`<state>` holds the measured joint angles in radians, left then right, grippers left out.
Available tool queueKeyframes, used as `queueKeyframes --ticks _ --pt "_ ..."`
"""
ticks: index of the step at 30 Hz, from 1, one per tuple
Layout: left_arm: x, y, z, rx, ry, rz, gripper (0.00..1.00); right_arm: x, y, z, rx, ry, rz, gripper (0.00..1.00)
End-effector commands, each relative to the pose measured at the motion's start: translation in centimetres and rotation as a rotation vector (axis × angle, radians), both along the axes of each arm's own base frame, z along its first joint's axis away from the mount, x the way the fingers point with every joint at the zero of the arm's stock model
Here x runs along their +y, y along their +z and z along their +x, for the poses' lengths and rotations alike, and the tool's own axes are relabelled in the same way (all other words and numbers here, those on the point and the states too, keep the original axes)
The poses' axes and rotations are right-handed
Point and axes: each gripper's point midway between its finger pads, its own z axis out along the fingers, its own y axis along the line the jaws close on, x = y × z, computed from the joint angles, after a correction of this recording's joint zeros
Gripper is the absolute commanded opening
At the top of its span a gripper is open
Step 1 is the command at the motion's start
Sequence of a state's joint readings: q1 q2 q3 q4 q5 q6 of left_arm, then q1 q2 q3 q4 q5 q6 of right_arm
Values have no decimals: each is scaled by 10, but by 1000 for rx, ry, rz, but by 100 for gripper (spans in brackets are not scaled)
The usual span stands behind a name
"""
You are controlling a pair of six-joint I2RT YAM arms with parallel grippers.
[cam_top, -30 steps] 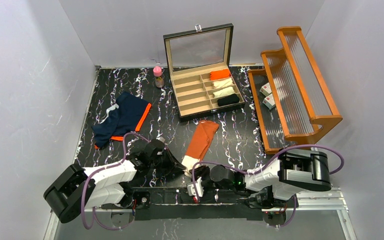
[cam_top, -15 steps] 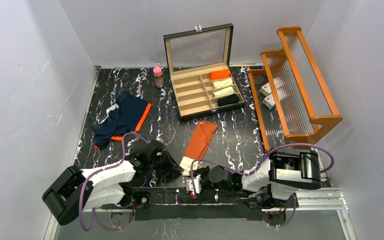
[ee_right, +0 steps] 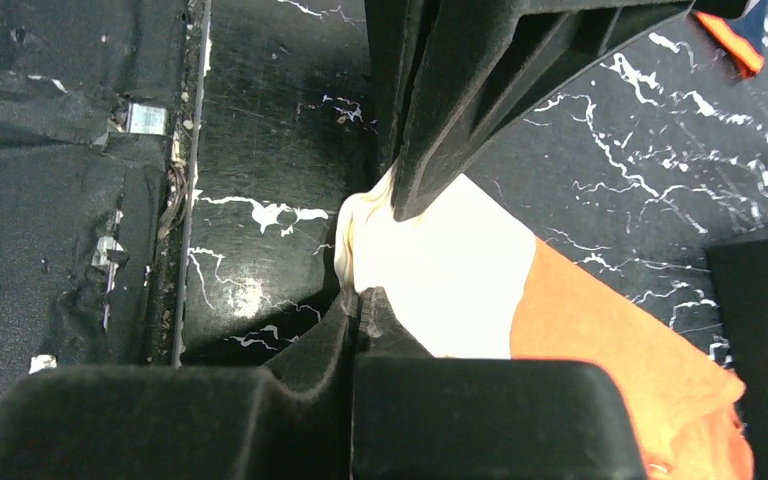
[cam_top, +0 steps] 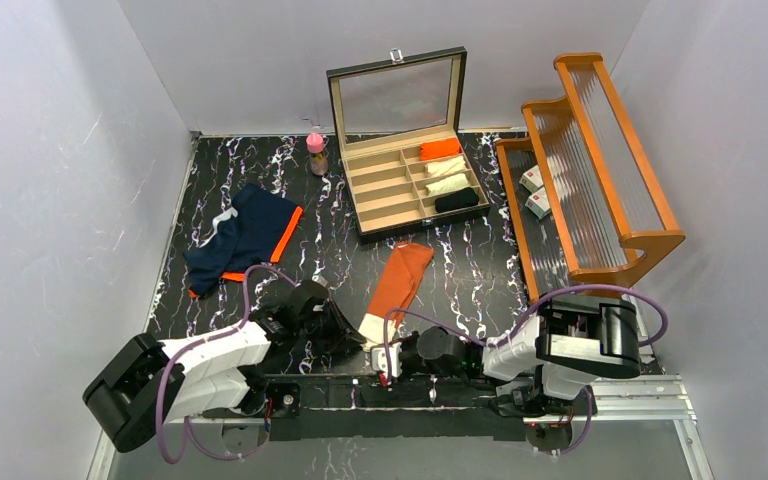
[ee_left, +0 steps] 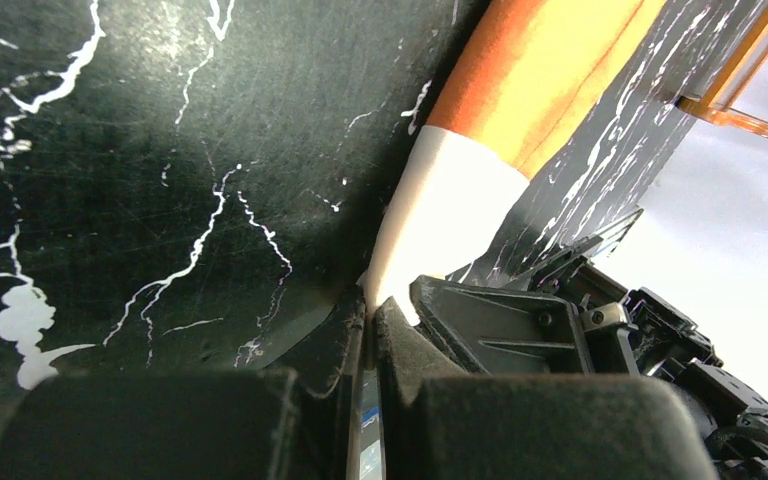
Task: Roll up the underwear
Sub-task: Roll the underwear to the center of the board.
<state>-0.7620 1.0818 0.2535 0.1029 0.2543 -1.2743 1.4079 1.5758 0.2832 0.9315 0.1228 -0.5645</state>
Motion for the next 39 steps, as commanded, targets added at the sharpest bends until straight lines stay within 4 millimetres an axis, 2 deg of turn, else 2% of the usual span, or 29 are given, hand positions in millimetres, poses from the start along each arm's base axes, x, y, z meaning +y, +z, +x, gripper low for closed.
queueKeyframes --ticks 1,10,22,29,35,39 --pt "1 11 9 -51 14 8 5 -13 -25 -17 186 15 -93 1" --pt "8 23 22 -123 29 68 36 -1 6 -24 435 16 56 1" --pt "21 45 41 -259 38 153 76 -4 29 -14 827 -95 227 1" --pt "21 48 42 -312 -13 163 78 -4 47 -6 1027 -135 314 1" --pt "13 55 43 -371 -96 153 78 -11 47 9 1224 -244 366 1" --pt "9 60 45 -418 -135 138 77 -19 41 21 1374 -336 398 1"
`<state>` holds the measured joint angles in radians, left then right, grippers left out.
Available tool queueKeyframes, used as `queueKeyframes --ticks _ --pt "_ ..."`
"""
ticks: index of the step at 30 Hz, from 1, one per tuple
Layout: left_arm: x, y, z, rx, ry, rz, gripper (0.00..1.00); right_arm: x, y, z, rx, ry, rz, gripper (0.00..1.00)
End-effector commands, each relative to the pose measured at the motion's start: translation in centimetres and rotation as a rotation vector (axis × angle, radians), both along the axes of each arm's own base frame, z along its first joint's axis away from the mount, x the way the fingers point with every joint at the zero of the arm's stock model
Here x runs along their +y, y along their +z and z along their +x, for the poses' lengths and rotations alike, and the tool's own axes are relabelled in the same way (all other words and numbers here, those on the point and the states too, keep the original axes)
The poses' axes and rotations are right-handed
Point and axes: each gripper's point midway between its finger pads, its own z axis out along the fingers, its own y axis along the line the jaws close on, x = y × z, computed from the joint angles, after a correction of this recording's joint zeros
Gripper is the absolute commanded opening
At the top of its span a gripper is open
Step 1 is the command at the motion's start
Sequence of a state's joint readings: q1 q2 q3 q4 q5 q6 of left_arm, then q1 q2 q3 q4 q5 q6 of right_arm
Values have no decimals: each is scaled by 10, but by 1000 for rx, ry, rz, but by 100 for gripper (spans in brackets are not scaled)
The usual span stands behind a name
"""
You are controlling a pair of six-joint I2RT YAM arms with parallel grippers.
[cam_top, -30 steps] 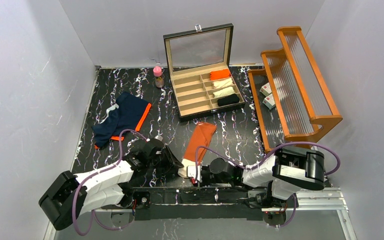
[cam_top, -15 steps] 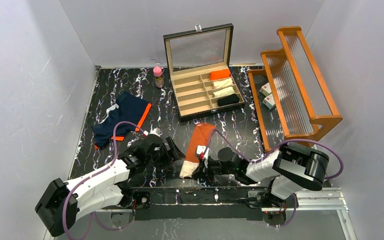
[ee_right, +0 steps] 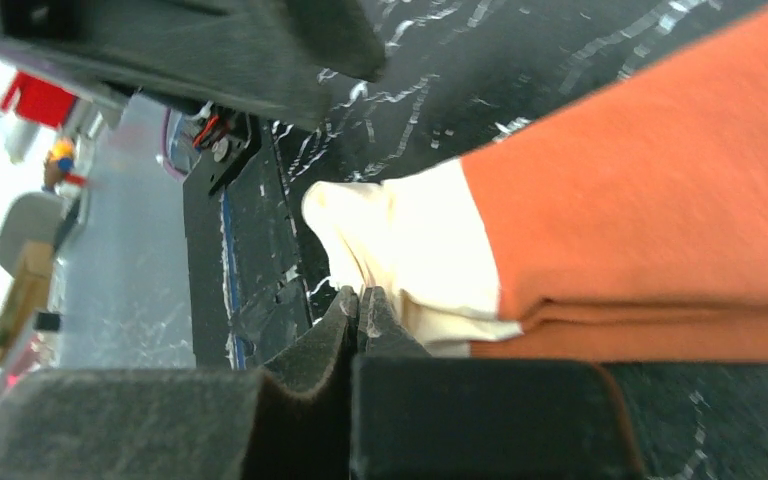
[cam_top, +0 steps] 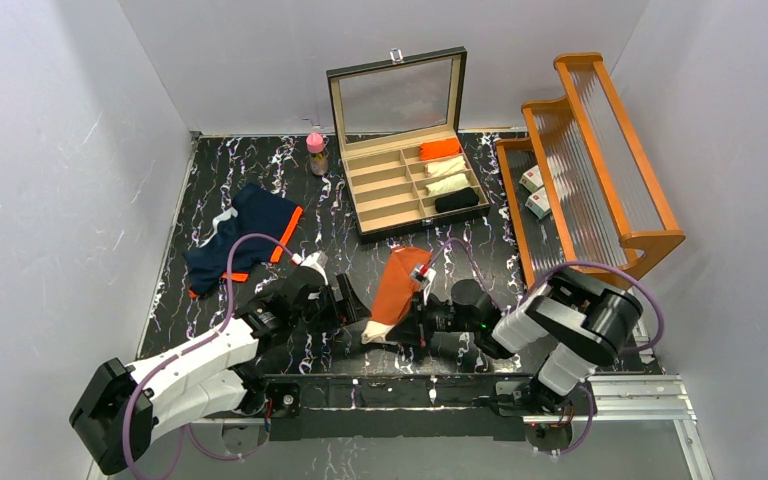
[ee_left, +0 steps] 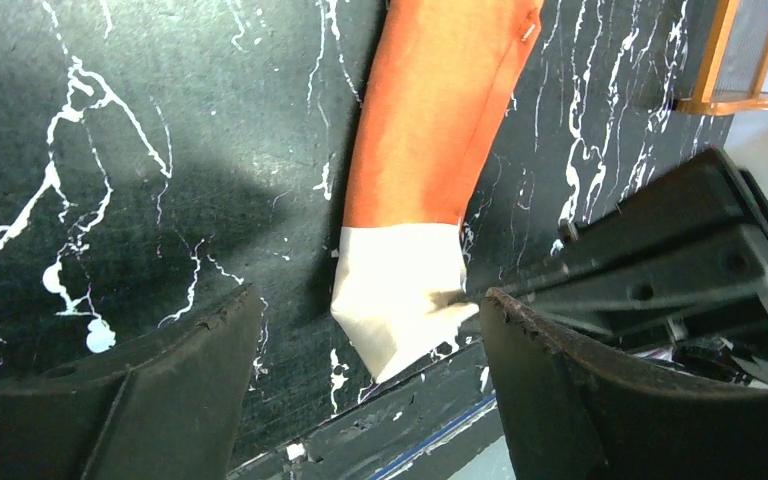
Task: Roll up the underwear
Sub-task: Roll the underwear to the center of the board.
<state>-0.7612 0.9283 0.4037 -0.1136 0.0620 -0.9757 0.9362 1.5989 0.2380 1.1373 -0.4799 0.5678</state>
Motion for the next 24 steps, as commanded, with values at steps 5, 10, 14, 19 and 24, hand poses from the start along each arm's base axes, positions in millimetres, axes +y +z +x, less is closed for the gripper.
queueKeyframes --ticks 5,10,14,19,24 --pt "-15 17 6 -102 -132 -18 76 -11 -4 16 320 -125 64 1" --pt "-18 9 -1 -82 -206 -3 75 -15 -15 21 420 -161 57 1" --pt "-19 1 -10 -69 -265 1 76 -17 -24 23 471 -191 31 1" --pt "-30 -3 -15 -78 -325 -59 77 -20 -37 26 520 -225 -23 1" --pt "-38 -12 -20 -51 -382 -70 75 -20 -45 28 560 -233 -55 1"
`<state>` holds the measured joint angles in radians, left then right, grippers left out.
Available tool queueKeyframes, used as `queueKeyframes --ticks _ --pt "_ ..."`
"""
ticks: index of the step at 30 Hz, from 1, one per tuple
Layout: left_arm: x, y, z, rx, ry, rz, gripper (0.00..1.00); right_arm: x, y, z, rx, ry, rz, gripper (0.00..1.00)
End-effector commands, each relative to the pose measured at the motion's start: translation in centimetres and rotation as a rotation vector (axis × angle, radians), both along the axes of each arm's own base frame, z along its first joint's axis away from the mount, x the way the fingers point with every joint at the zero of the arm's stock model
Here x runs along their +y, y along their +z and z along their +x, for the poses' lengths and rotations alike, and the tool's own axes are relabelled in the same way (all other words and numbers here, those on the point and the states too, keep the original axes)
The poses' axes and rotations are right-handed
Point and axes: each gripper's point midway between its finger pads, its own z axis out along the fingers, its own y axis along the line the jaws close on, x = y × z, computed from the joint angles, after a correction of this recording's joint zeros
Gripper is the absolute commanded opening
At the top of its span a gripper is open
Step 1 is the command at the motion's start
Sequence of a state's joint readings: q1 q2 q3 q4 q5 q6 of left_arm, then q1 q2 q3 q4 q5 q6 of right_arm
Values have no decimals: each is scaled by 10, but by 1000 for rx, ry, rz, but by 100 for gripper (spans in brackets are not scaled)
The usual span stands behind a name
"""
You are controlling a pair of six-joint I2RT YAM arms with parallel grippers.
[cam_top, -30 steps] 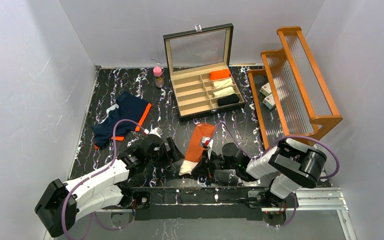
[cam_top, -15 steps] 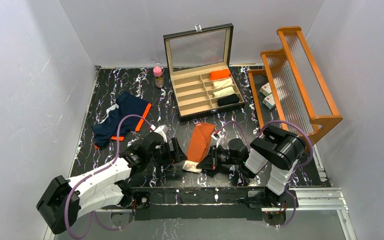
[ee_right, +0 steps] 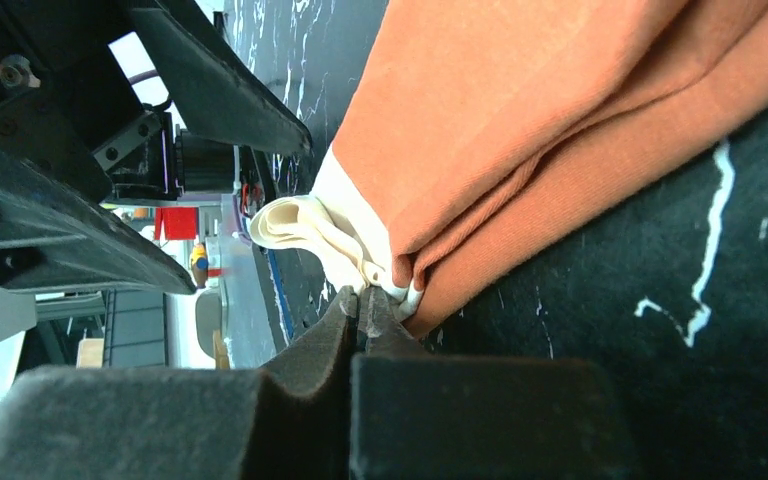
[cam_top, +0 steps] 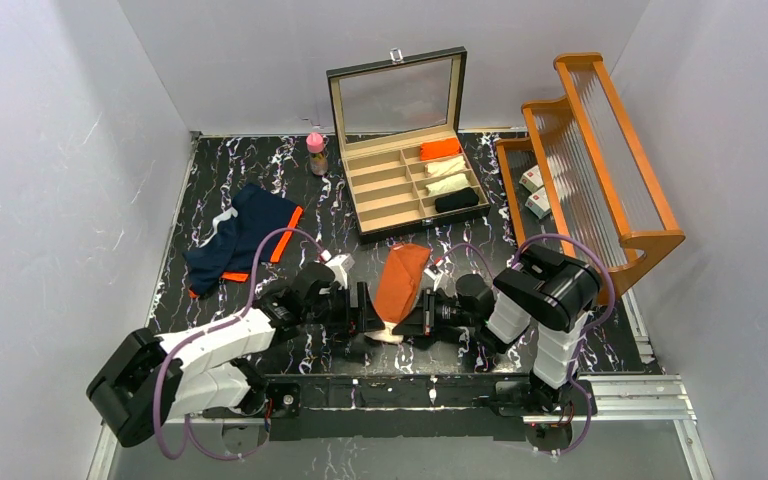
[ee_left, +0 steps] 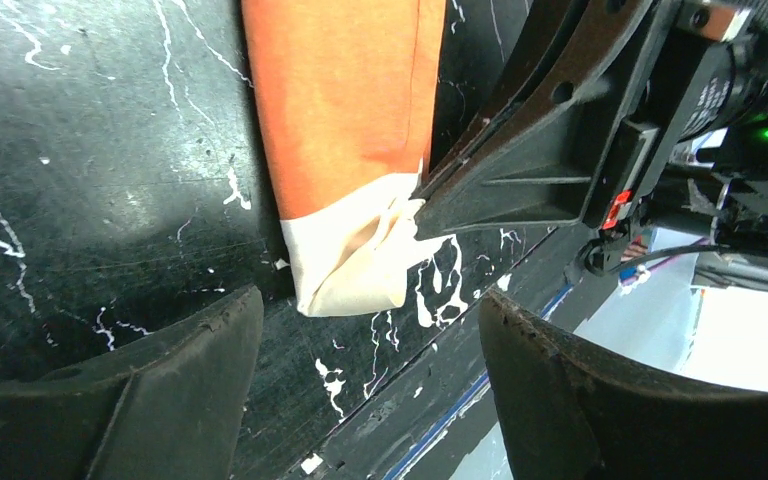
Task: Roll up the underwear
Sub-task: Roll the underwear to the center of the board.
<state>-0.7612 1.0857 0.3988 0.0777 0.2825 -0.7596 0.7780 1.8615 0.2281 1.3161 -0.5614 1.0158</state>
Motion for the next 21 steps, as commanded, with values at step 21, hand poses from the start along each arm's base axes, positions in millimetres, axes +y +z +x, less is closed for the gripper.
queueKeyframes --ticks 21 --pt "11 -52 12 40 107 107 40 -10 -24 6 155 -46 -56 6"
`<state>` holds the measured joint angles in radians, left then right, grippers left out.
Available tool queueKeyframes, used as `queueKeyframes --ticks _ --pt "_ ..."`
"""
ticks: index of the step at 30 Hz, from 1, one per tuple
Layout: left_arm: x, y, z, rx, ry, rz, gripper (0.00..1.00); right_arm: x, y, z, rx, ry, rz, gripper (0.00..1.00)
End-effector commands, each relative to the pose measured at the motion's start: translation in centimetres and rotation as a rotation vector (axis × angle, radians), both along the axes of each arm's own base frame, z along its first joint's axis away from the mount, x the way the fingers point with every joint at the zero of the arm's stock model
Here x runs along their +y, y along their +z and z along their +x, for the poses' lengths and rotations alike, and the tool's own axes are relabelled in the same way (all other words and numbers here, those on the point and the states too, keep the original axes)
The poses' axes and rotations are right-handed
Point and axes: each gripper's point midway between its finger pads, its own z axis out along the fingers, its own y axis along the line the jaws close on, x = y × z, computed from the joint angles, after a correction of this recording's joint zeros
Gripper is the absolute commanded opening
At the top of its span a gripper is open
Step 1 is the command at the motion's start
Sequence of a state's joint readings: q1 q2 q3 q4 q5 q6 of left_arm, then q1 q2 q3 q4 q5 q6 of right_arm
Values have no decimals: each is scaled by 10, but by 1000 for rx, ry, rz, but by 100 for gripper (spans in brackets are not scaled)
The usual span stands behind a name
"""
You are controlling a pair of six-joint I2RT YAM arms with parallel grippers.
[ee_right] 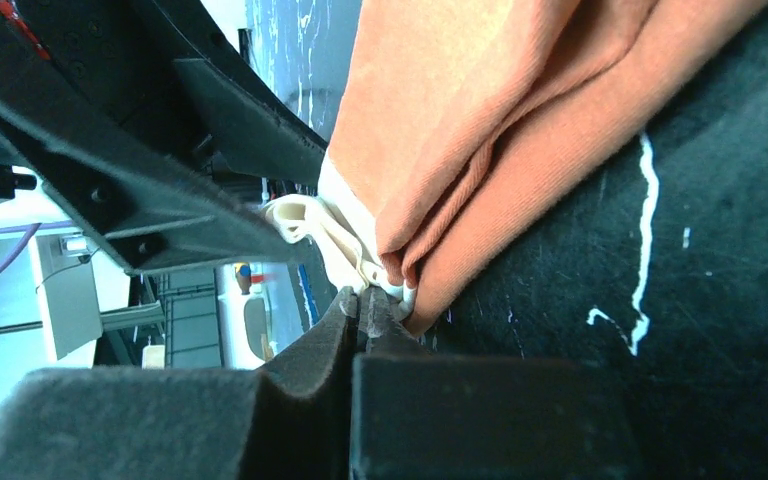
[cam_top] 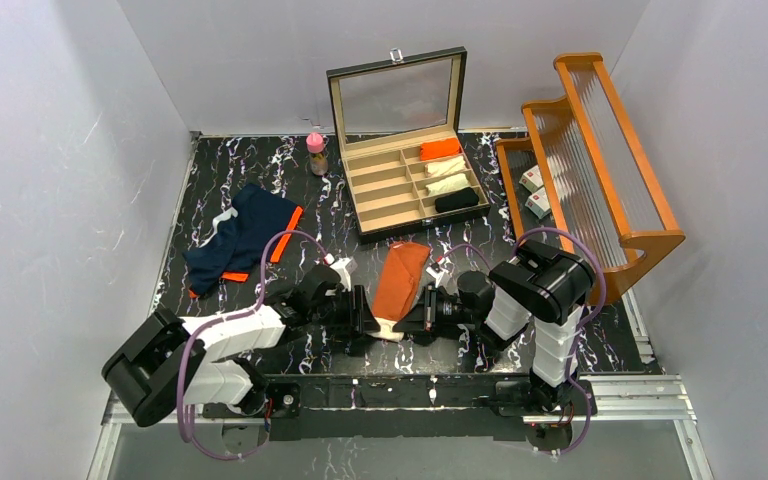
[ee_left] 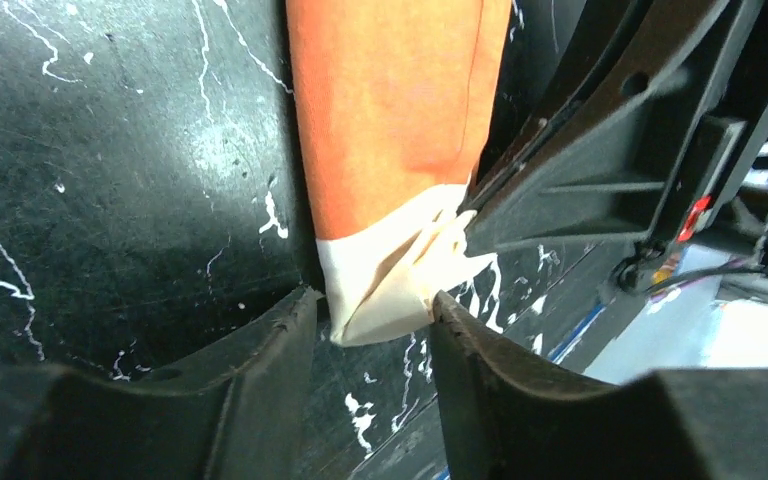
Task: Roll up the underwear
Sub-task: Roll the underwear to the center of the board.
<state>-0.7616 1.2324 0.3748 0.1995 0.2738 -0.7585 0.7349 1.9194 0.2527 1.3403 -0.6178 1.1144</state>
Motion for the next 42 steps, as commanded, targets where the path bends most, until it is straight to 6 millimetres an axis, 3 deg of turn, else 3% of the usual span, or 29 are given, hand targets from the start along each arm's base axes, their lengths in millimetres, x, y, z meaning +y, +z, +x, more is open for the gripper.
queueKeyframes --ticks 1,7,14,20,23,25,26,28,30,35,37,42 --pt "16 -26 7 17 115 79 38 -8 -23 -1 42 -20 -76 7" --pt "29 -51 -1 75 137 169 22 -7 -9 0 7 -11 -38 24" --pt "35 -55 -9 100 123 198 2 -9 15 6 -145 10 -61 52" --pt "22 -45 -6 94 80 158 0 -34 34 30 -361 -49 -283 63" --pt "9 -34 -3 90 33 121 0 -46 66 45 -541 -92 -325 68" --pt "2 -28 -3 95 3 104 0 -55 89 57 -643 -164 -333 92" --pt "0 -26 -4 101 -9 103 0 -62 95 64 -668 -224 -349 98" --pt "0 -25 -5 116 -18 116 0 -71 102 73 -721 -302 -348 99" --pt "1 -24 -6 138 -25 138 0 -64 110 69 -833 -213 -323 97" --pt "4 -24 -11 196 -26 182 0 -39 118 46 -1158 54 -258 59" --pt "4 -23 -11 203 -25 187 0 -28 118 30 -1300 156 -218 50" --pt "3 -22 -12 214 -32 192 0 -4 89 -7 -1558 434 -294 48"
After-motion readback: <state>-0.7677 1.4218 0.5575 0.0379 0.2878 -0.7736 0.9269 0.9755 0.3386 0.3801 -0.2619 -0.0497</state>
